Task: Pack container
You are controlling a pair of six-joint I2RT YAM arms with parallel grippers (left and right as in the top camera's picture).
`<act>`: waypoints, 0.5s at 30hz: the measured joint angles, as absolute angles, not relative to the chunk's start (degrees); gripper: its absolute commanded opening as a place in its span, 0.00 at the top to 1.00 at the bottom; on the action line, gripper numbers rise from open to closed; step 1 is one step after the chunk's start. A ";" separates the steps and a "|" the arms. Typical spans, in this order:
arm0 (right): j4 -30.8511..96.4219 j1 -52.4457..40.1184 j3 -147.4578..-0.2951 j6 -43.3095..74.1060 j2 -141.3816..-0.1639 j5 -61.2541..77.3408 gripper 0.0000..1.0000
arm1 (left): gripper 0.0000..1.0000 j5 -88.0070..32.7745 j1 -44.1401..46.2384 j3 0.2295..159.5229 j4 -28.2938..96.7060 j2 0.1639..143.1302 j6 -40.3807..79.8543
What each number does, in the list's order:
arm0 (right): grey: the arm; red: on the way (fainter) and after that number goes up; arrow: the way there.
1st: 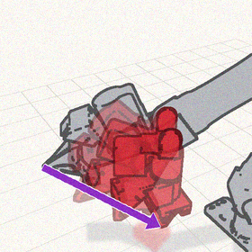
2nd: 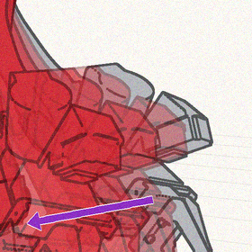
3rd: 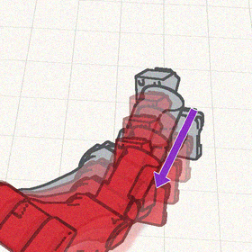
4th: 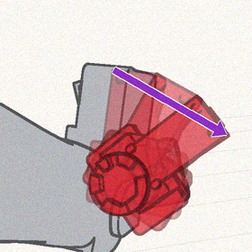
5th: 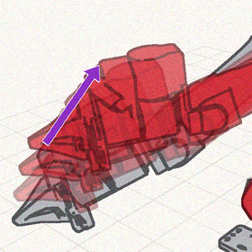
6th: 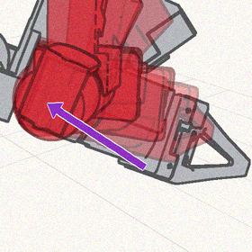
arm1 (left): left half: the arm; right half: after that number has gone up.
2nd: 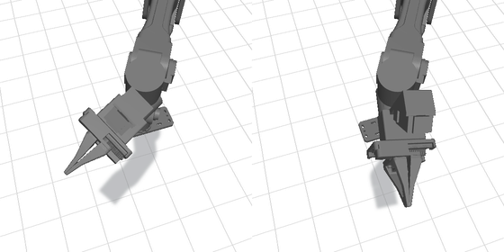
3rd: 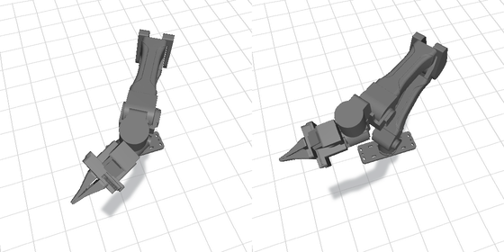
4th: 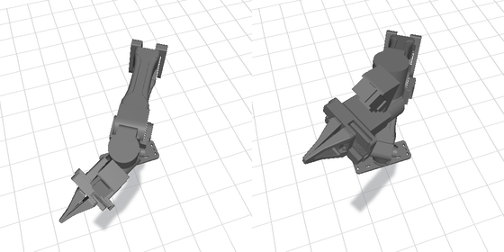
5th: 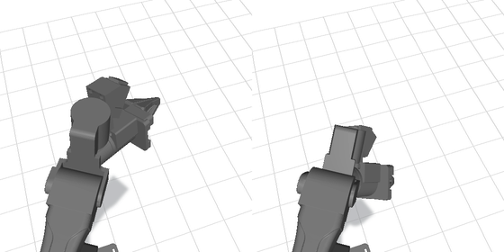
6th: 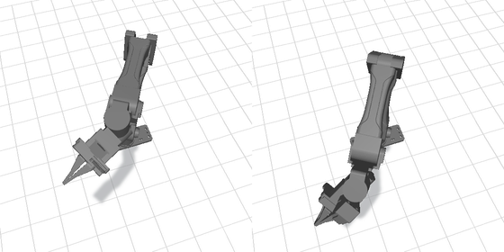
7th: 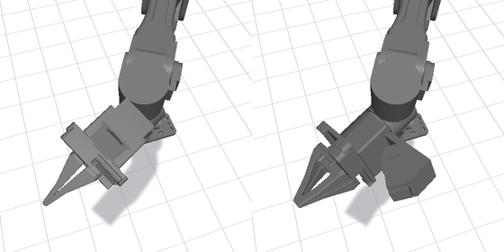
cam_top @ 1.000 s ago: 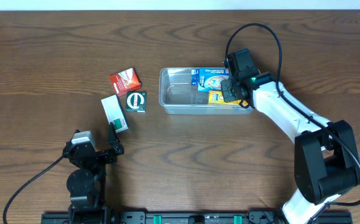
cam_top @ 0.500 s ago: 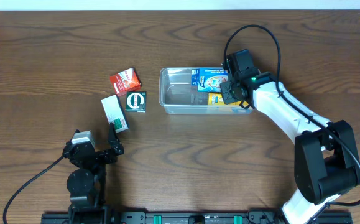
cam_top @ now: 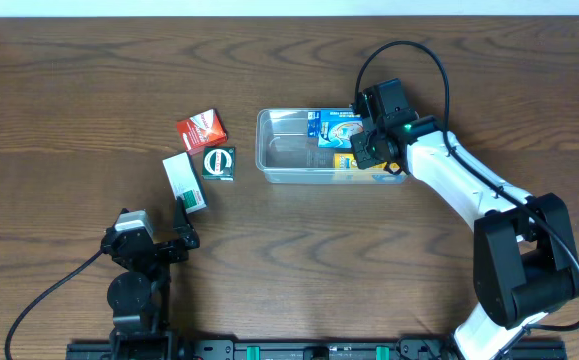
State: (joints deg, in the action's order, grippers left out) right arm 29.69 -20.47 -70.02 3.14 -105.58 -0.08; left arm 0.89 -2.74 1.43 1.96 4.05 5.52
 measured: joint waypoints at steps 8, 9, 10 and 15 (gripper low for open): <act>31.20 -20.47 -70.02 2.90 -105.58 0.73 0.99 | 0.02 0.89 -2.74 1.43 1.96 4.05 5.50; 31.38 -20.47 -70.02 2.87 -105.58 0.95 0.99 | 0.02 0.89 -2.74 1.43 1.96 4.05 5.50; 31.51 -20.47 -70.02 2.87 -105.58 1.23 0.99 | 0.02 0.89 -2.74 1.43 1.96 4.05 5.50; 31.48 -20.47 -70.02 2.72 -105.58 2.09 0.99 | 0.02 0.89 -2.74 1.43 1.96 4.05 5.50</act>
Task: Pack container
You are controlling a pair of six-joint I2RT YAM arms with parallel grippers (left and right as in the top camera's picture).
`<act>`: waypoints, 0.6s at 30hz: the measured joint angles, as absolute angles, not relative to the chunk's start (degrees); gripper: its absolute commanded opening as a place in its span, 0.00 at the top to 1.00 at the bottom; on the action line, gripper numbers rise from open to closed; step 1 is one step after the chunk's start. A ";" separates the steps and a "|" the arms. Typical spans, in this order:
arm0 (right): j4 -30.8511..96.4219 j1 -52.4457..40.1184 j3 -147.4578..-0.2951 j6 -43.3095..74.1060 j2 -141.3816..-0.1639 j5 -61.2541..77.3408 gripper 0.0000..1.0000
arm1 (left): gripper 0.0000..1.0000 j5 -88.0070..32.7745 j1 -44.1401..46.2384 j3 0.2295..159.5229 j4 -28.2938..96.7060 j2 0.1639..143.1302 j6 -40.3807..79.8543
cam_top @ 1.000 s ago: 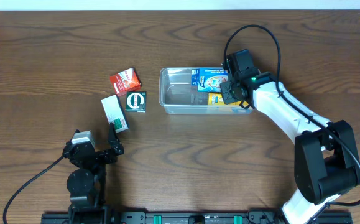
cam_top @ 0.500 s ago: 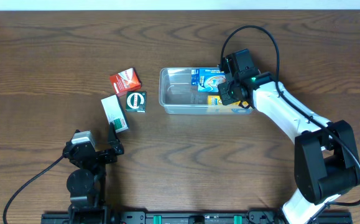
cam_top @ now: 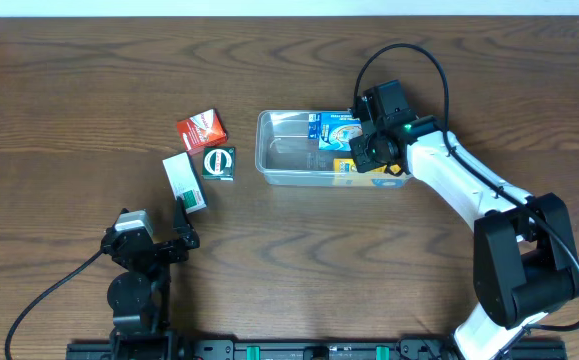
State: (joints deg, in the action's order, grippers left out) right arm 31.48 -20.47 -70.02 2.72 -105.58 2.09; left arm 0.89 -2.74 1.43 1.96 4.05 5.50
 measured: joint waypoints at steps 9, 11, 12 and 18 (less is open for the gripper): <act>31.05 -20.08 -70.96 2.39 -105.58 2.94 0.79 | 0.02 0.89 -2.74 1.43 1.96 4.05 5.50; 31.40 -19.81 -72.25 2.37 -105.58 3.01 0.74 | 0.02 0.89 -2.74 1.43 1.96 4.05 5.50; 31.57 -19.73 -73.03 2.35 -105.56 3.01 0.73 | 0.02 0.89 -2.74 1.43 1.96 4.05 5.52; 34.76 -19.51 -76.93 2.07 -103.46 3.09 0.64 | 0.02 0.89 -2.74 1.43 1.96 4.05 5.52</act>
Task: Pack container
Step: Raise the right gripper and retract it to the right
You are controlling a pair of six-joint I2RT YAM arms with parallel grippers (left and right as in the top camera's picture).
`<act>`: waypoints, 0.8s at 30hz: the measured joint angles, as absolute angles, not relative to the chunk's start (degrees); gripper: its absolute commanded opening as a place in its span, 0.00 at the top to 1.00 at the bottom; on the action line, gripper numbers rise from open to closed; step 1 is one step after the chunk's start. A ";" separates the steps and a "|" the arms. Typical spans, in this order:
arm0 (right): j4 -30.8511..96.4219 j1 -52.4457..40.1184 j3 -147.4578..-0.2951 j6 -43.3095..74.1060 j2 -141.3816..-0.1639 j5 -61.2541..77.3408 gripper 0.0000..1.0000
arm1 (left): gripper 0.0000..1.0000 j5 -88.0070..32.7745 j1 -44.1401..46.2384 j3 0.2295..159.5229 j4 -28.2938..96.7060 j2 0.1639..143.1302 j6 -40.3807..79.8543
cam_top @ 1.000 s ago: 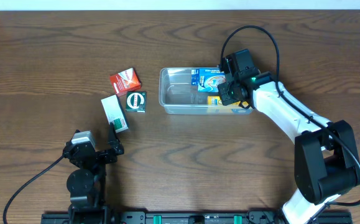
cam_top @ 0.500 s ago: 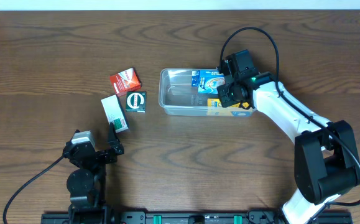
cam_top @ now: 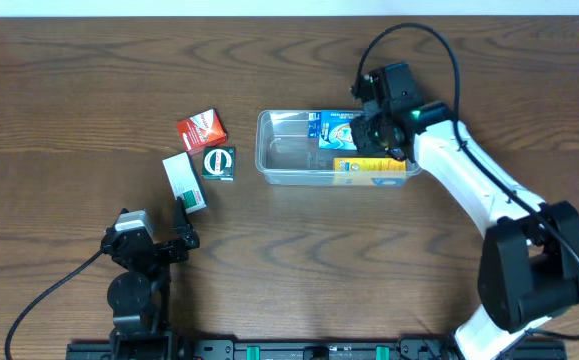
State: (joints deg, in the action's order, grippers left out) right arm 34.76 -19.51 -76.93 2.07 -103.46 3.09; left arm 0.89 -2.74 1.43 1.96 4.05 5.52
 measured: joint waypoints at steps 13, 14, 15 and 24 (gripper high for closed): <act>40.03 -8.29 -79.22 6.83 -86.24 -0.99 0.09 | 0.02 0.89 -2.74 1.43 1.96 4.05 5.52; 40.51 -6.55 -79.35 7.99 -85.41 -1.78 0.02 | 0.02 0.89 -2.74 1.43 1.96 4.05 5.52; 40.97 -4.36 -79.55 9.34 -84.79 -2.72 0.01 | 0.02 0.89 -2.74 1.43 1.96 4.05 5.52; 47.90 12.43 -79.77 17.39 -86.08 -7.88 0.01 | 0.02 0.89 -2.74 1.43 1.96 4.05 5.52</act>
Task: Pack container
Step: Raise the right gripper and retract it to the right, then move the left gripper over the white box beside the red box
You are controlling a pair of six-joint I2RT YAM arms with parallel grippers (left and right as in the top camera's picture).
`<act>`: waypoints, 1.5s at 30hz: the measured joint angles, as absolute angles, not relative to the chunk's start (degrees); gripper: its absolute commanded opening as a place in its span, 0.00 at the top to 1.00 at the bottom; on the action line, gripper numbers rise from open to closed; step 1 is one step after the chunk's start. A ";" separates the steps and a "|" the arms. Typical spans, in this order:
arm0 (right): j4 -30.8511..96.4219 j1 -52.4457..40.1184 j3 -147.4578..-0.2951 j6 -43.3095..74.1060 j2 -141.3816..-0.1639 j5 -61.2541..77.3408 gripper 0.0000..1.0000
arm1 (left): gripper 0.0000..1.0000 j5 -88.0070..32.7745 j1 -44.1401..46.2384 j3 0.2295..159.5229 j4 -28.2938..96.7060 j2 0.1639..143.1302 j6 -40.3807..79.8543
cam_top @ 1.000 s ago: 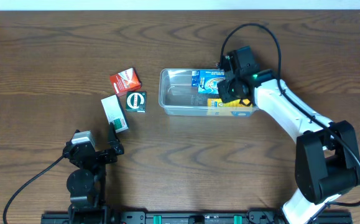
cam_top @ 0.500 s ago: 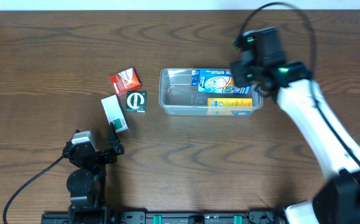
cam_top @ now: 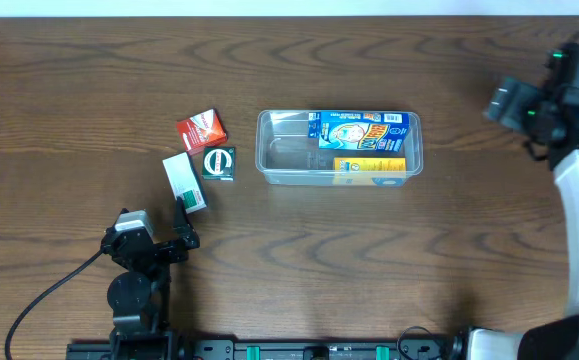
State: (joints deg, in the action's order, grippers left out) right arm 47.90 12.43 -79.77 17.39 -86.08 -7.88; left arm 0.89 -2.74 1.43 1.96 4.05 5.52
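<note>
A clear plastic container (cam_top: 265,150) sits at the table's middle. In its right half lie a blue packet (cam_top: 359,128) and, in front of it, a yellow packet (cam_top: 371,165); its left half is bare. My right gripper (cam_top: 503,103) hangs blurred far to the right of the container, nothing visible in it. Left of the container lie a red box (cam_top: 201,128), a dark green packet with a round logo (cam_top: 219,162) and a white-and-green box (cam_top: 184,183). My left gripper (cam_top: 185,224) rests open just in front of that white box.
The left arm's base (cam_top: 134,270) stands near the front edge at the left. The right arm's white link runs down the right edge of the view. A dark rail (cam_top: 319,350) lines the front.
My right gripper was over the container's right end, by the two packets. It is now well off to the right near the table's edge, and the packets show in full in the container.
My right gripper stood low over the container's right end, covering part of the yellow packet. Then it sat slightly further back with the yellow packet lying flat in view. Now it is far from the container, both packets left inside. The left arm never moved.
</note>
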 measured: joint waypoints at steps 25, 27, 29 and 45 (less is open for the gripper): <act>50.09 17.61 -79.77 18.90 -88.12 -8.71 0.01 | 0.02 -3.57 -2.74 1.10 -1.85 5.61 5.48; 50.09 17.61 -79.77 18.90 -88.12 -8.71 0.01 | 0.02 -4.67 -2.74 2.15 -1.37 9.85 5.48; 50.13 17.61 -79.77 18.90 -88.12 -8.69 0.01 | 0.02 -5.30 -2.74 4.82 -0.95 15.84 5.43; 50.11 17.61 -79.77 18.92 -88.12 -8.80 0.01 | 0.02 -11.68 -2.79 45.54 6.48 79.33 5.02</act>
State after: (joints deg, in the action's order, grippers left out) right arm 50.11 17.61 -79.77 18.92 -88.12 -8.80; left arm -11.68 -2.79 45.54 6.48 79.33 5.02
